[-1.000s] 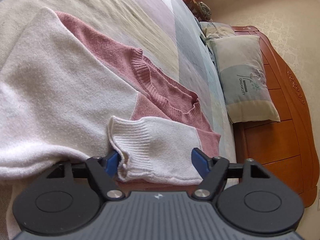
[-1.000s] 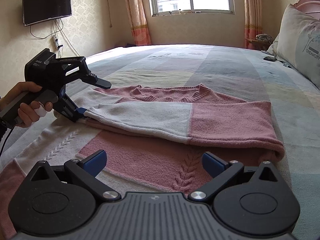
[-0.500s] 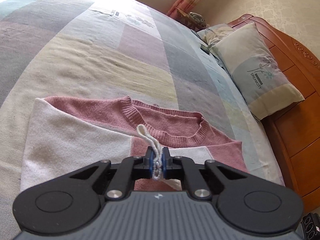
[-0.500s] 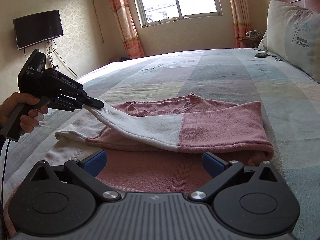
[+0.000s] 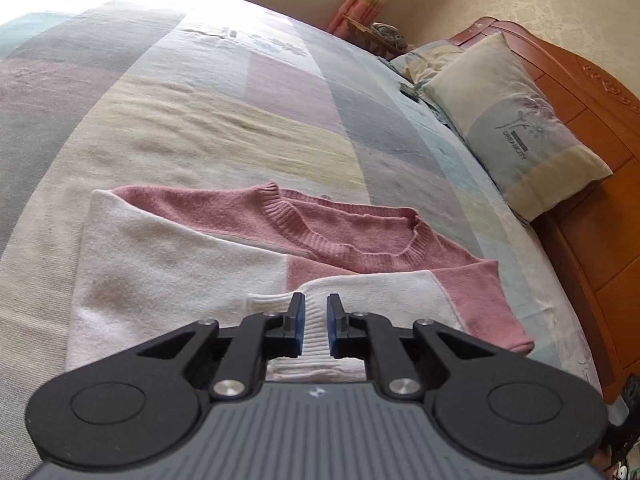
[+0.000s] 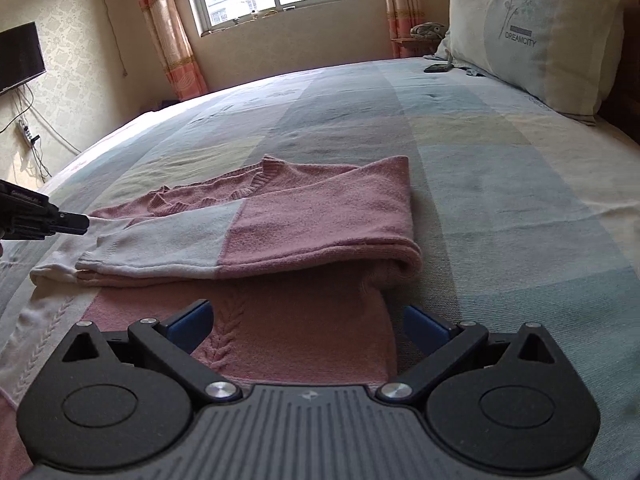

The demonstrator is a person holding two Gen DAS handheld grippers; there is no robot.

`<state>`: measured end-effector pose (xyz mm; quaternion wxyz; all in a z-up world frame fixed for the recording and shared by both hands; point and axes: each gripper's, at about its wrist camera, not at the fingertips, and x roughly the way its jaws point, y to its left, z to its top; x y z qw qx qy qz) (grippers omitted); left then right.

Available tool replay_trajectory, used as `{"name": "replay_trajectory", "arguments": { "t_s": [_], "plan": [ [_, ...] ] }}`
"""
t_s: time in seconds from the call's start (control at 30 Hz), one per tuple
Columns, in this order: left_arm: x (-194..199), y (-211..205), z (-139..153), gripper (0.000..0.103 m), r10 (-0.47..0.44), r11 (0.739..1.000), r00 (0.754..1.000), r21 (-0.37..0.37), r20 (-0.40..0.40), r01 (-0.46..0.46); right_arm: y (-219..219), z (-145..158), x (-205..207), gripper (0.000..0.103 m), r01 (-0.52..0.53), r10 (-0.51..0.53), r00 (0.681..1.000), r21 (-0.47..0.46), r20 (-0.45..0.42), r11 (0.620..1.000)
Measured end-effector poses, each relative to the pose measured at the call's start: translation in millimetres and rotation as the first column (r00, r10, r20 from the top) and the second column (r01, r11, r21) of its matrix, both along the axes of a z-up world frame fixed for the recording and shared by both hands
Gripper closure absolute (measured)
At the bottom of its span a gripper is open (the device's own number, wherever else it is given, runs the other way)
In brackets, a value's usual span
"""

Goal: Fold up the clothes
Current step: 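Lay the cuff flat on the sweater and open the left gripper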

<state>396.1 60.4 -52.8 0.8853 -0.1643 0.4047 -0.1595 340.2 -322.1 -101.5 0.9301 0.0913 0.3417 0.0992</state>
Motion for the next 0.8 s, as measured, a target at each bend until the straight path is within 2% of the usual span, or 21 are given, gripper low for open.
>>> {"name": "replay_trajectory", "arguments": {
  "t_s": [0.03,0.1,0.17,0.2,0.23,0.33,0.5,0.53,0.63,0.7,0.8],
  "plan": [
    [-6,-12,0,0.076,-0.036,0.998,0.999,0.047,0.022,0.035,-8,-3,2,0.000,0.033,-0.033,0.999,0.024,-0.014,0.999],
    [-17,-35,1,0.056,-0.111,0.985,0.992,0.143,0.061,0.101,-23,-8,6,0.000,0.099,-0.096,0.994,0.070,-0.044,0.993],
    [-28,-58,2,0.047,-0.188,0.957,0.978,0.239,0.093,0.162,-34,-12,8,0.000,0.142,-0.135,0.989,0.116,-0.064,0.983],
    [-36,-68,0,0.039,-0.215,0.925,0.969,0.345,0.120,0.163,-38,-13,7,0.000,0.151,-0.143,0.987,0.140,-0.066,0.979],
    [-43,-77,-3,0.036,-0.243,0.874,0.959,0.461,0.145,0.152,-41,-14,7,0.000,0.160,-0.150,0.986,0.161,-0.068,0.974],
    [-59,-92,-15,0.034,-0.349,0.739,0.926,0.651,0.146,0.176,-45,-13,6,0.000,0.167,-0.156,0.985,0.185,-0.070,0.969],
    [-64,-94,-22,0.033,-0.409,0.619,0.906,0.764,0.113,0.184,-42,-12,7,0.000,0.161,-0.151,0.986,0.175,-0.071,0.971],
    [-63,-92,-21,0.033,-0.402,0.631,0.909,0.753,0.112,0.186,-42,-11,7,0.000,0.158,-0.148,0.986,0.177,-0.071,0.971],
    [-51,-79,-10,0.033,-0.349,0.759,0.928,0.621,0.133,0.197,-39,-11,7,0.000,0.146,-0.134,0.988,0.193,-0.071,0.970],
    [-40,-77,-5,0.031,-0.321,0.833,0.936,0.514,0.145,0.205,-36,-10,7,0.000,0.129,-0.118,0.991,0.194,-0.066,0.972],
    [-22,-79,-15,0.029,-0.272,0.894,0.957,0.395,0.102,0.212,-27,-2,5,0.000,0.103,-0.105,0.994,0.173,0.000,0.980]
  ]
}}
